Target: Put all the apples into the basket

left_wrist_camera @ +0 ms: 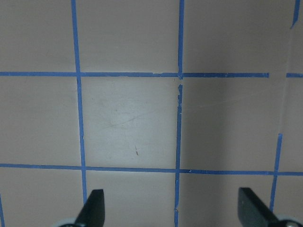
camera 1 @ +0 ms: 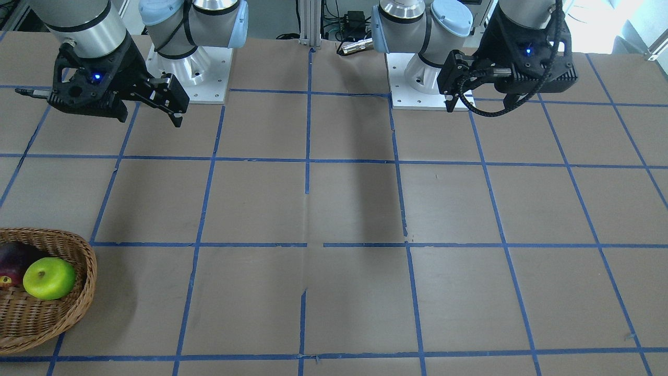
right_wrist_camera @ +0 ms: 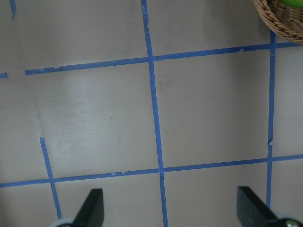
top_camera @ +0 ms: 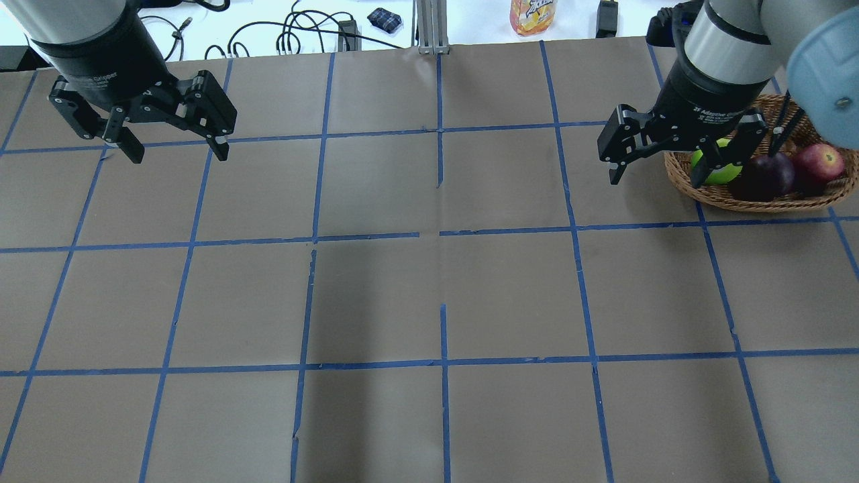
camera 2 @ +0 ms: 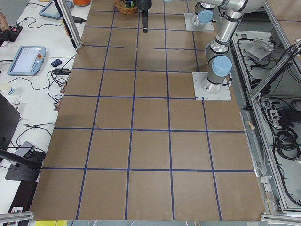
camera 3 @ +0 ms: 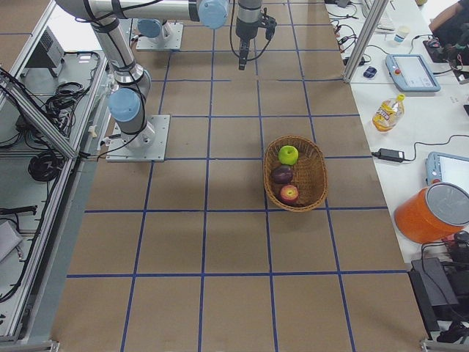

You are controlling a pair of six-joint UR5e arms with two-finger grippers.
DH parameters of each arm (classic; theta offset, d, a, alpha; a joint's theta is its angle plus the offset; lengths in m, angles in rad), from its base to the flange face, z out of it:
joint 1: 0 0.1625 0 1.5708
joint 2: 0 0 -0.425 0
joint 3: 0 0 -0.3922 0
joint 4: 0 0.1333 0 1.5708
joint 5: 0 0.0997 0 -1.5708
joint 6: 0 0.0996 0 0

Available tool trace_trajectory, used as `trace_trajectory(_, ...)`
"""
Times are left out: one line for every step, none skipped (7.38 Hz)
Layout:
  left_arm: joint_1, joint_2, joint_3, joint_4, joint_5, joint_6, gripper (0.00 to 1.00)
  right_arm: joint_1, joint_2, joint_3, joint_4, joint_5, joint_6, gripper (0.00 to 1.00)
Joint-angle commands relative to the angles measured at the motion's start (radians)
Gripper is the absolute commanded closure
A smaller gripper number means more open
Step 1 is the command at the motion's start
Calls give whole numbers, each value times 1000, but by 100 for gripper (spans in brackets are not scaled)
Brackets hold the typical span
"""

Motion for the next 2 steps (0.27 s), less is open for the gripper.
trace_trajectory(0, 4, -13, 0, -3, -4, 0, 4, -1, -1, -6, 1, -2, 0)
trace_trajectory(0, 6, -15, 1, 0, -1, 0, 4, 6, 1, -8, 0, -8, 0)
